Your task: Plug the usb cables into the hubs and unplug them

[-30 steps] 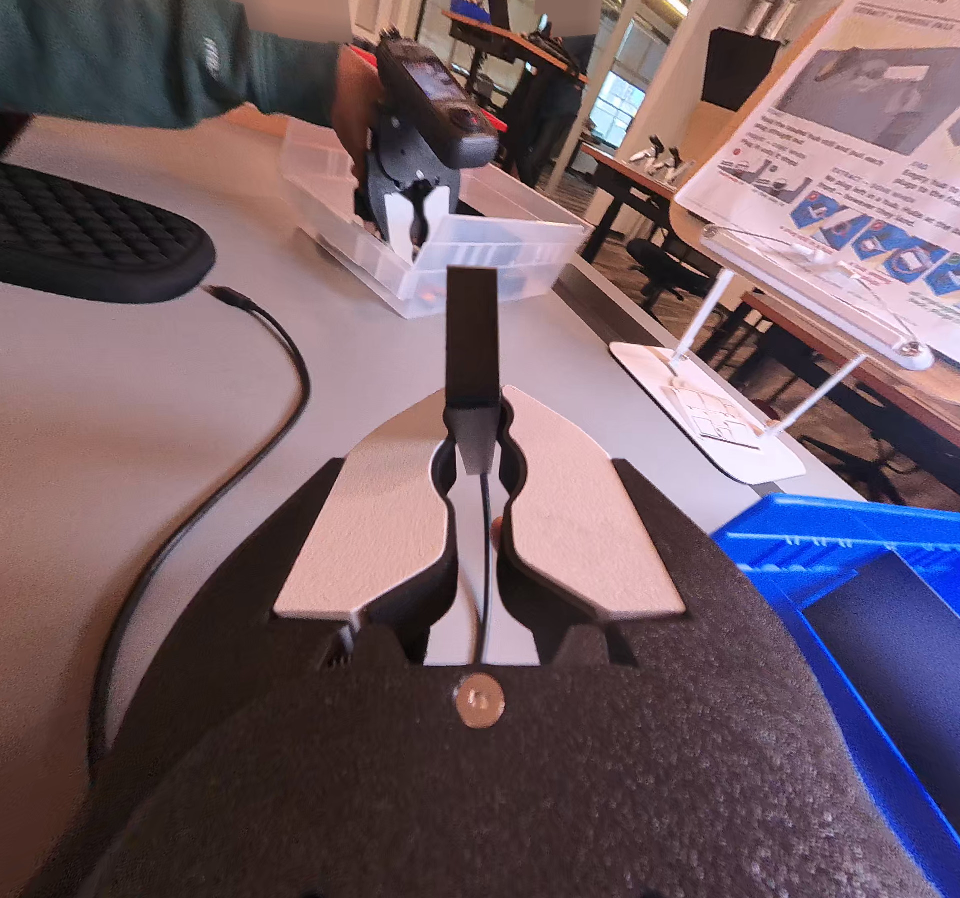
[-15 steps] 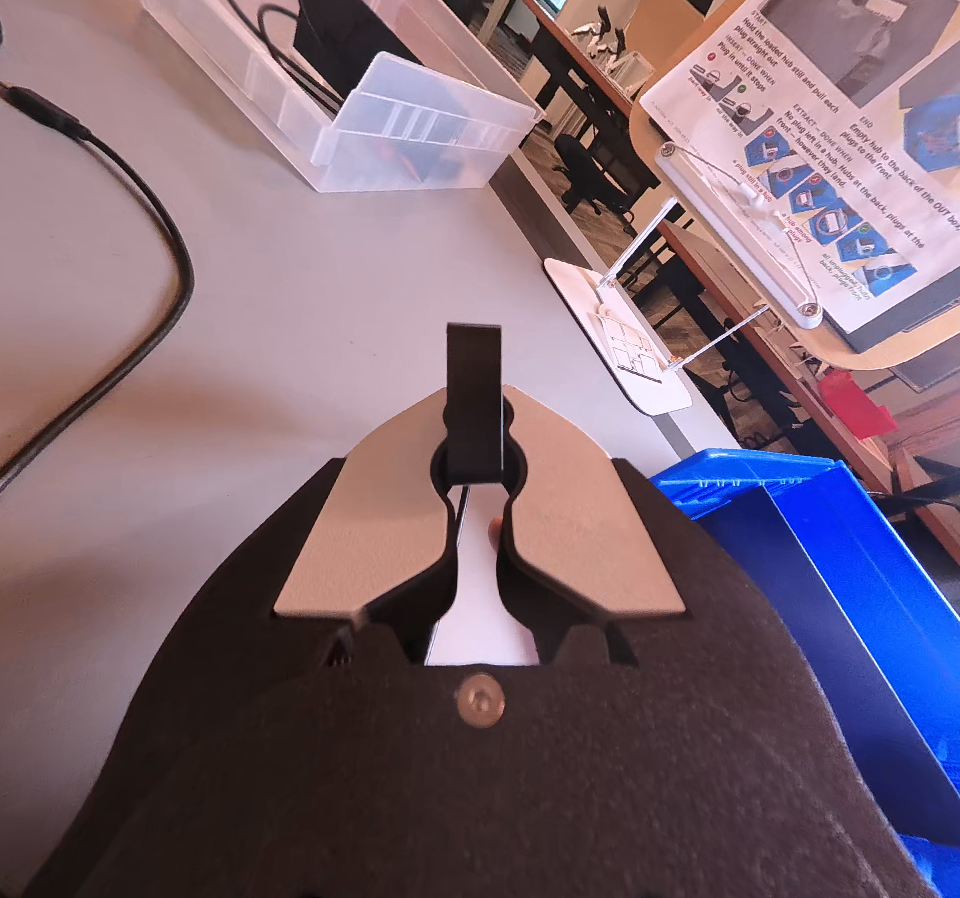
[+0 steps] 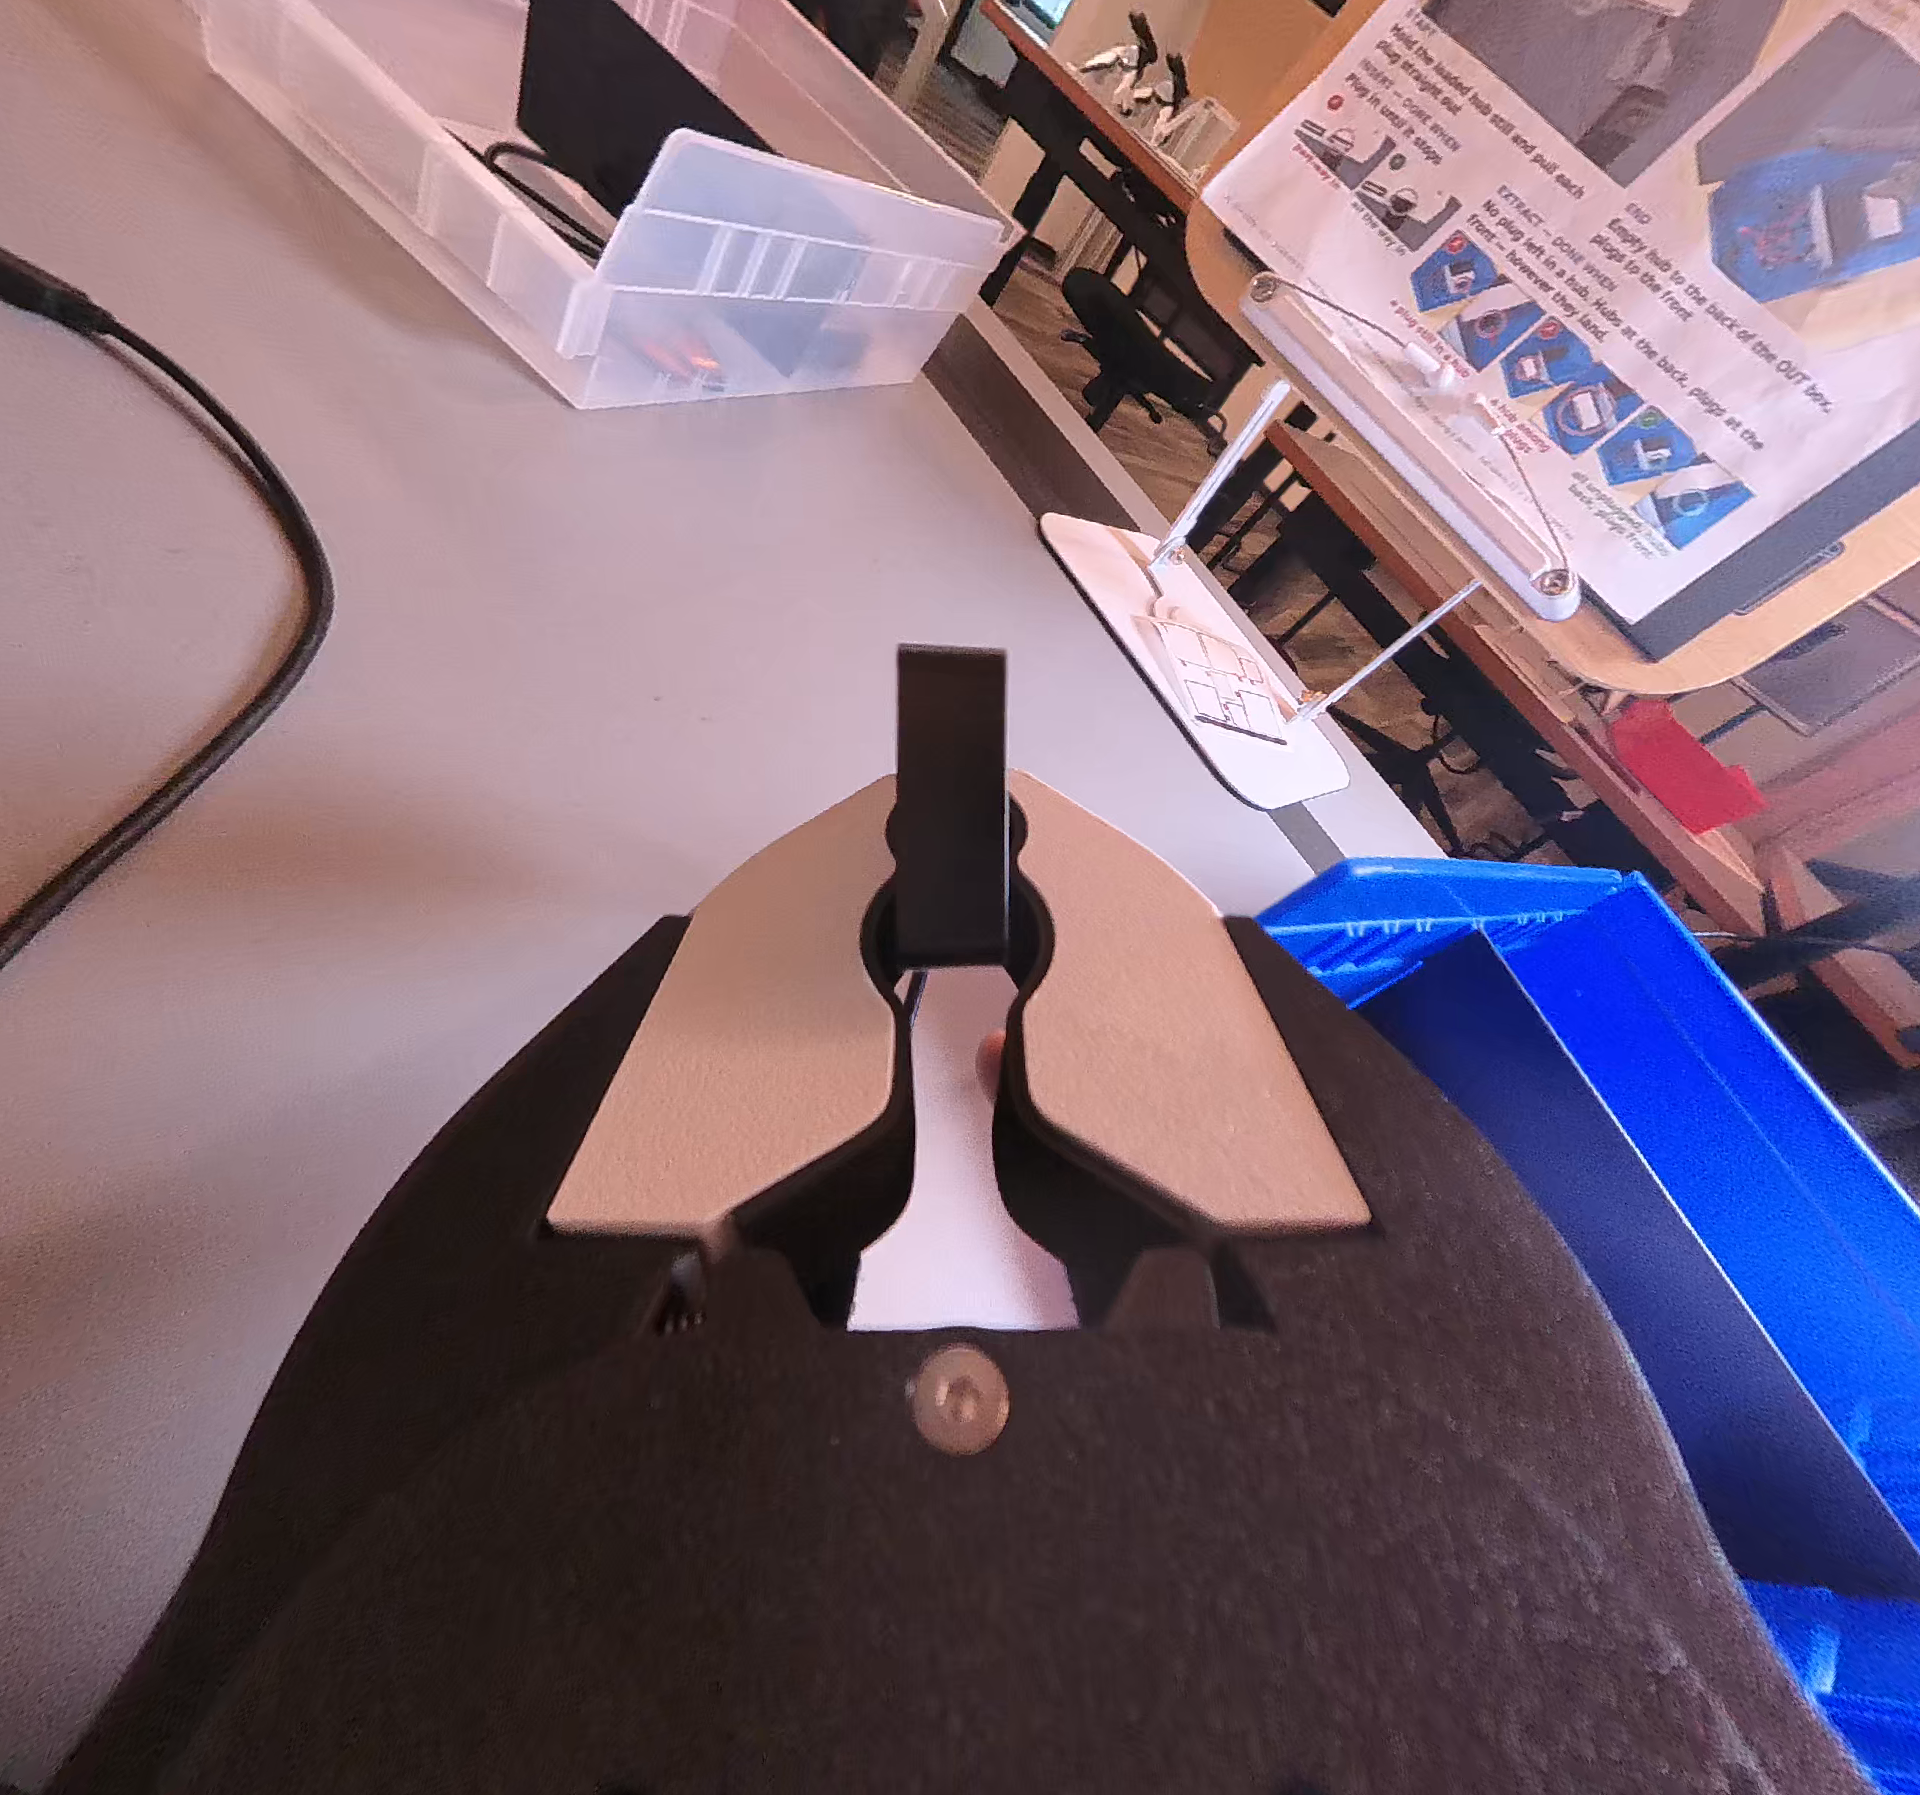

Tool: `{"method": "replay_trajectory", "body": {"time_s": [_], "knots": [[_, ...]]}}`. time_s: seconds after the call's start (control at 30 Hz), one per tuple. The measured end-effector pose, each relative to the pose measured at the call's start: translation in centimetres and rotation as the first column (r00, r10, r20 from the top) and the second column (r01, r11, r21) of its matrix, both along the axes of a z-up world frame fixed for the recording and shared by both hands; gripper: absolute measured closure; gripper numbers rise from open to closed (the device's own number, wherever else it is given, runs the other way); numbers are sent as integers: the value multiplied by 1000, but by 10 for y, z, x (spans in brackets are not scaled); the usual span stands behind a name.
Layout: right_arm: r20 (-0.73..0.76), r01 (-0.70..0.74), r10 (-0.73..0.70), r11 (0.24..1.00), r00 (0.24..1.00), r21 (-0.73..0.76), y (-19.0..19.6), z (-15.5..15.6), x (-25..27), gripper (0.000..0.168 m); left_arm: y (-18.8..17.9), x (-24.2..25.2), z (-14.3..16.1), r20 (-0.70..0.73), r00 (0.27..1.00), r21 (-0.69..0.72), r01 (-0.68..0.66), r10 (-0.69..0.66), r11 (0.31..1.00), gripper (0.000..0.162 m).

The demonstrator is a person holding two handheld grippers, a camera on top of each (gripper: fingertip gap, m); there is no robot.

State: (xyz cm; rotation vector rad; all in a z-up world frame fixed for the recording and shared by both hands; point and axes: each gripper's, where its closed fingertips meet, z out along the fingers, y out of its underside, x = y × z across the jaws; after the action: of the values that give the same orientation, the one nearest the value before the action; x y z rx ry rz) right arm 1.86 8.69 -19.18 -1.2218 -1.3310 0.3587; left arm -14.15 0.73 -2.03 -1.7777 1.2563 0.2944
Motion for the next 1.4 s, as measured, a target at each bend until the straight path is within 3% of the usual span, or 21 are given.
{"method": "replay_trajectory", "body": {"time_s": [0.1,0.27,0.37,0.47,0.77,0.93,1.03,1.1,1.2,1.3,1.4], "knots": [[-18,13,-13,1000,1000,-6,4,2,5,156,-5,50,-67,103,987,-177,142,-125,974,158],[-27,-112,113,992,993,57,-12,7,6,157,2,91,-177,263,956,-406,234,-132,883,158],[-10,-166,167,983,986,81,-19,6,6,157,6,103,-220,265,956,-469,240,-124,850,158],[9,-174,174,981,985,84,-20,3,5,156,9,105,-243,227,964,-486,236,-139,841,158],[16,-161,160,985,987,59,-14,0,7,156,10,115,-231,320,923,-436,342,-212,833,138],[17,-158,157,986,987,48,-13,-2,8,156,12,123,-255,199,943,-511,331,-265,794,132],[18,-155,155,987,988,49,-13,-1,9,157,9,129,-263,194,932,-551,363,-307,752,136],[16,-153,153,987,988,49,-13,-1,10,157,11,131,-265,189,928,-535,371,-320,759,147],[9,-156,155,987,988,44,-13,1,11,156,12,130,-264,189,924,-503,382,-333,775,147],[-11,-183,183,982,983,42,-18,3,11,156,4,134,-245,393,870,-490,473,-299,732,147],[-59,-233,235,972,970,33,-26,11,12,157,-7,137,-206,656,714,-439,624,-244,647,147]]}}
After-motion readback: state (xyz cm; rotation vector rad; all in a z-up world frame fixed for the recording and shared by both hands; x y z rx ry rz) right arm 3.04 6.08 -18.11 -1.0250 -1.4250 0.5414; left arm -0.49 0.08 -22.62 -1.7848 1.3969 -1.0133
